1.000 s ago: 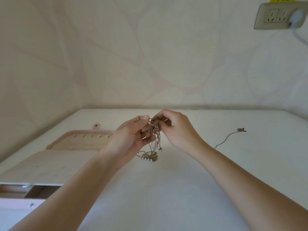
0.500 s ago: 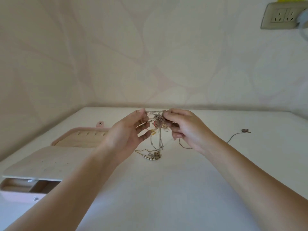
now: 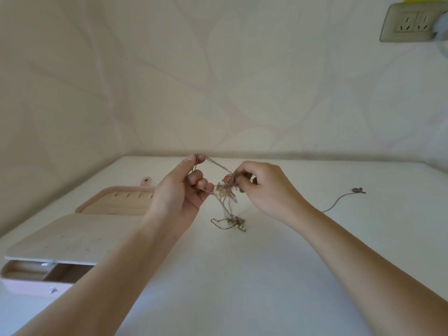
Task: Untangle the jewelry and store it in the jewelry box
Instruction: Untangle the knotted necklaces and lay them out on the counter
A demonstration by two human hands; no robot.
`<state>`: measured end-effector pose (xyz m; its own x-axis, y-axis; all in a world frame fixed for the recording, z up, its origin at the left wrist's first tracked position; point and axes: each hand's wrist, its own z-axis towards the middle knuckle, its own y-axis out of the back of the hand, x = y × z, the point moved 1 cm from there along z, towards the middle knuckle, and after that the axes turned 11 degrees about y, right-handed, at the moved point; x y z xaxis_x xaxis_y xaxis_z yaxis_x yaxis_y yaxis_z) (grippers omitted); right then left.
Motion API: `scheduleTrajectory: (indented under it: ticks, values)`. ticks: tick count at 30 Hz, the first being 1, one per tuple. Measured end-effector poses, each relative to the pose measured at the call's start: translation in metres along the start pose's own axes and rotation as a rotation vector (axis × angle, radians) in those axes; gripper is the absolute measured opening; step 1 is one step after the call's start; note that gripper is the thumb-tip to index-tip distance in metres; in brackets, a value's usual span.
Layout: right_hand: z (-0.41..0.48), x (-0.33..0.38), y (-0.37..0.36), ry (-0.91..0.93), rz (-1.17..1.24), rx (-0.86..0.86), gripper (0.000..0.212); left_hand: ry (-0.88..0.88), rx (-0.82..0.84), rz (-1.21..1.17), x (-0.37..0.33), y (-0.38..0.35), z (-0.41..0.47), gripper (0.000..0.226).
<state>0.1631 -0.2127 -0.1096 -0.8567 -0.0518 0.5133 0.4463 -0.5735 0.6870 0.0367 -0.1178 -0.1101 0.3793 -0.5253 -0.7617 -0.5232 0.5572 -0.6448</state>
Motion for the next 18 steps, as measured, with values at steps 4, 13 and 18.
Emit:
scheduleTrajectory:
  ticks: [4,13,18]
  values:
    - [-0.001,0.003,0.003,-0.058,0.289,0.242,0.023,0.065,0.080,0.071,-0.003,0.001,-0.004,0.021]
    - [0.000,-0.012,0.043,-0.155,0.626,0.117,0.015,0.118,0.197,0.105,-0.014,0.003,-0.010,0.039]
    - [0.001,-0.027,0.053,-0.245,0.725,0.015,0.011,0.250,0.427,-0.019,-0.018,0.009,-0.011,0.078]
